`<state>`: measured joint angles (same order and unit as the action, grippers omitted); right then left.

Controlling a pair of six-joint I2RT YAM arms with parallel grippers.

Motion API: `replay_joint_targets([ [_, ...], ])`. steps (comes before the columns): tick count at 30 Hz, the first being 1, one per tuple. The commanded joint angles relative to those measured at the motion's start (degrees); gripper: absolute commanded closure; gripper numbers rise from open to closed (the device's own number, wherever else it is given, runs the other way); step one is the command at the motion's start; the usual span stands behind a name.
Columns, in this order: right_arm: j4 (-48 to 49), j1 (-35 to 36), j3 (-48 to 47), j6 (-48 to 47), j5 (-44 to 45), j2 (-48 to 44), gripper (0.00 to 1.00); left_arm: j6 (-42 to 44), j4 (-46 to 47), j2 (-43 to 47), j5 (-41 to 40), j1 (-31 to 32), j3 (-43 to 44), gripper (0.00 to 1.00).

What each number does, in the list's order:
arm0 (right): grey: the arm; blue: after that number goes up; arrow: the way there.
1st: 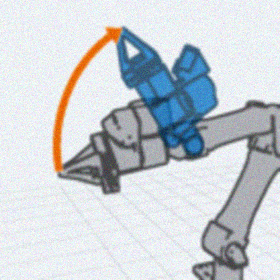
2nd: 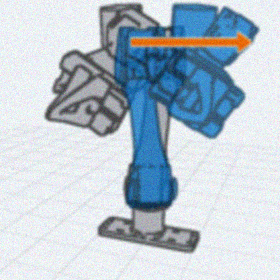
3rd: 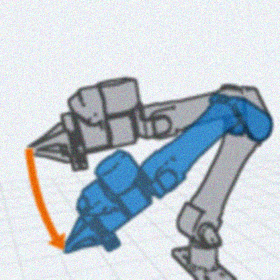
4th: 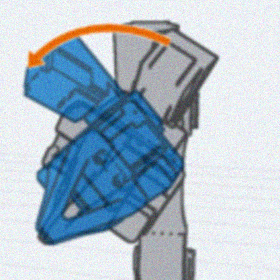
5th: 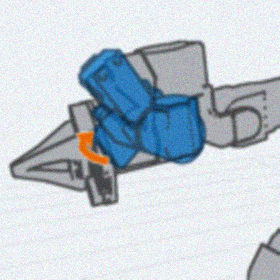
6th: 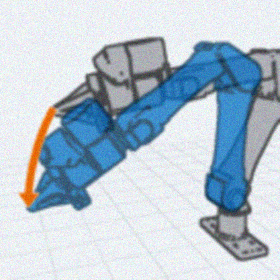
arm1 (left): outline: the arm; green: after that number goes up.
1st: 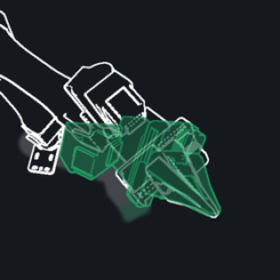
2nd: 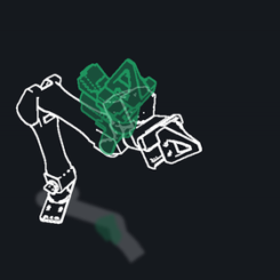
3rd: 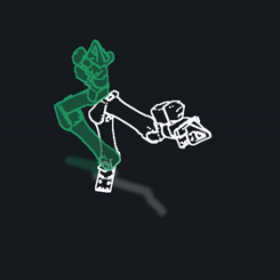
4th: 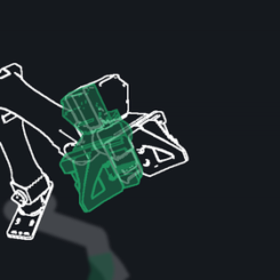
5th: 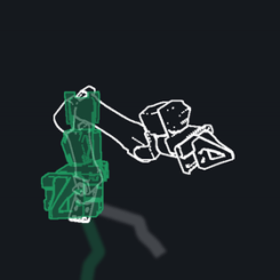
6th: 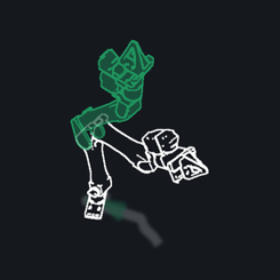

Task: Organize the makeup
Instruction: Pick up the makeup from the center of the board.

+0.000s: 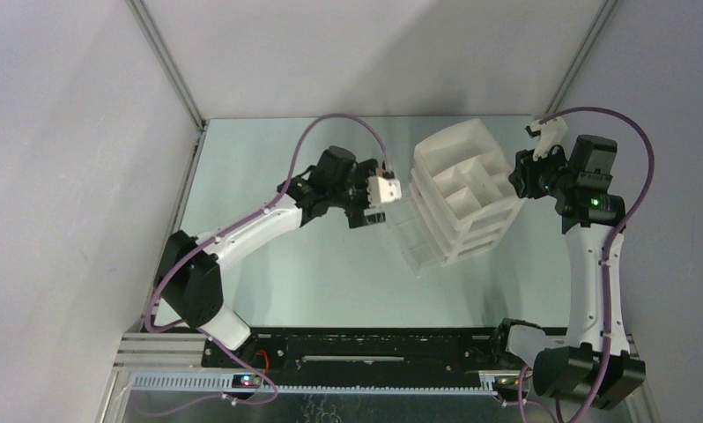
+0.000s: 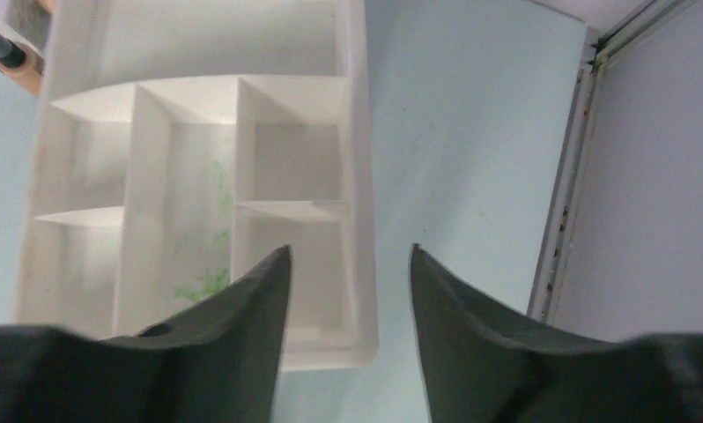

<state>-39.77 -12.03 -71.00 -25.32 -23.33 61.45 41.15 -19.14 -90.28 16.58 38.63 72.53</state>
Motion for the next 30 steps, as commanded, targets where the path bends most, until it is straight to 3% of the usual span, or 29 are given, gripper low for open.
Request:
replay_joint_targets([
  [1, 2.65, 1.37, -0.90, 1.01, 2.35, -3.47, 0.35, -15.05, 4.37, -1.64, -6.99, -3.83, 6.56, 0.00],
  [6, 3.35, 3.06, 0.27, 2.32, 2.70, -5.49, 0.33, -22.17, 0.30, -6.92, -4.55, -11.20, 14.42, 0.00],
  [11, 6.09, 4.53, 4.01, 3.31, 2.81, -7.46, 0.33, -21.91, -6.50, -16.78, -6.33, -15.23, 27.49, 0.00],
  [22, 7.61, 4.74, 7.34, 2.04, 3.56, -9.09, 0.34, -10.74, -21.83, -41.08, -11.80, -15.59, 57.10, 0.03],
  [30, 8.06, 4.74, 8.69, 1.34, 3.99, -9.49, 0.35, 1.12, -22.92, -46.64, -13.23, -15.55, 59.66, 0.06],
])
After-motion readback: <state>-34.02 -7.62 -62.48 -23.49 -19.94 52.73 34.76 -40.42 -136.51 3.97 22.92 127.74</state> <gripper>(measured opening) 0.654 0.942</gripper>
